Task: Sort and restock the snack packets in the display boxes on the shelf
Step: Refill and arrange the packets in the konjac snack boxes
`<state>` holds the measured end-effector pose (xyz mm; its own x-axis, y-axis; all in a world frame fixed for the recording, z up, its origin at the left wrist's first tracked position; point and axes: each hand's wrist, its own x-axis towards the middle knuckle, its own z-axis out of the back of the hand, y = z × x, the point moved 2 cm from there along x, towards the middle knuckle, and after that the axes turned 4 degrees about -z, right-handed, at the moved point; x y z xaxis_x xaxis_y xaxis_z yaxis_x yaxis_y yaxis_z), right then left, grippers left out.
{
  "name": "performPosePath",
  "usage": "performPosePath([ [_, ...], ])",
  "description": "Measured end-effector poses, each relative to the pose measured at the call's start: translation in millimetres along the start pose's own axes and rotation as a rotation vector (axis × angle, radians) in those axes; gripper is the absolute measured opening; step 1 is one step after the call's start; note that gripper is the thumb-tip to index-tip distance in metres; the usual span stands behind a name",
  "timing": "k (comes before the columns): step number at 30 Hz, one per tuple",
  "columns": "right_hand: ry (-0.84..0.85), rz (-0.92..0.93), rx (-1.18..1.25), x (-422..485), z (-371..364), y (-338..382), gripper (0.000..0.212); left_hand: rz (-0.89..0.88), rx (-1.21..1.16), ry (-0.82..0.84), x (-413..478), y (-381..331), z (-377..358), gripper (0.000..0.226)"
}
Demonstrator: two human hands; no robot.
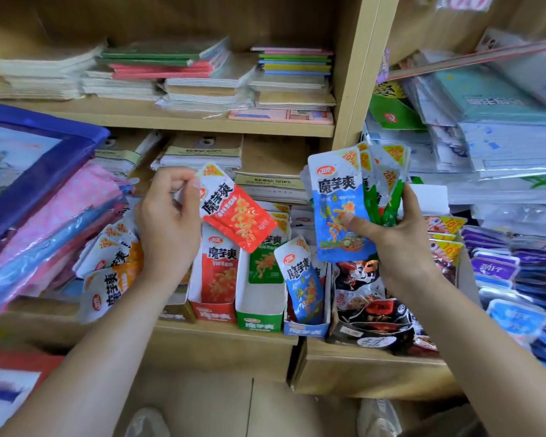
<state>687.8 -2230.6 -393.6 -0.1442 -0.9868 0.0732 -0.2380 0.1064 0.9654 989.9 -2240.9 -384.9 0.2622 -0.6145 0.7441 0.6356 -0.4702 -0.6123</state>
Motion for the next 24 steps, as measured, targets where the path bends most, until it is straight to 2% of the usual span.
performPosePath([
  [5, 0.028, -0.016, -0.035, 0.9, -3.9, -7.4, 0.086, 0.195, -0.113, 0.121, -7.7, -1.2, 0.8, 0.004],
  [9, 0.049, -0.027, -0.090, 2.3, -5.7, -11.3, 0.093, 0.481, -0.334, 0.080, -7.3, -6.9, -0.8, 0.006],
  [12, 0.076, -0.076, -0.054, 2.0, -11.0, -14.8, 0.102, 0.648, -0.513, 0.047, -3.2, -8.2, 4.1, 0.015],
  [14, 0.101, -0.109, -0.010, 0.7, -14.8, -15.1, 0.093, 0.717, -0.595, 0.039, -2.3, -9.8, 8.0, 0.021],
  [17, 0.140, -0.170, 0.040, -4.0, -21.3, -12.8, 0.078, 0.792, -0.713, 0.086, -5.5, -15.0, 9.6, 0.018],
  [20, 0.153, -0.214, 0.075, -9.3, -26.8, -12.4, 0.079, 0.811, -0.773, 0.148, -11.7, -20.6, 6.5, 0.014],
  [24, 0.151, -0.216, 0.078, -12.2, -33.5, -14.8, 0.081, 0.735, -0.803, 0.177, -16.1, -28.8, 1.8, 0.019],
])
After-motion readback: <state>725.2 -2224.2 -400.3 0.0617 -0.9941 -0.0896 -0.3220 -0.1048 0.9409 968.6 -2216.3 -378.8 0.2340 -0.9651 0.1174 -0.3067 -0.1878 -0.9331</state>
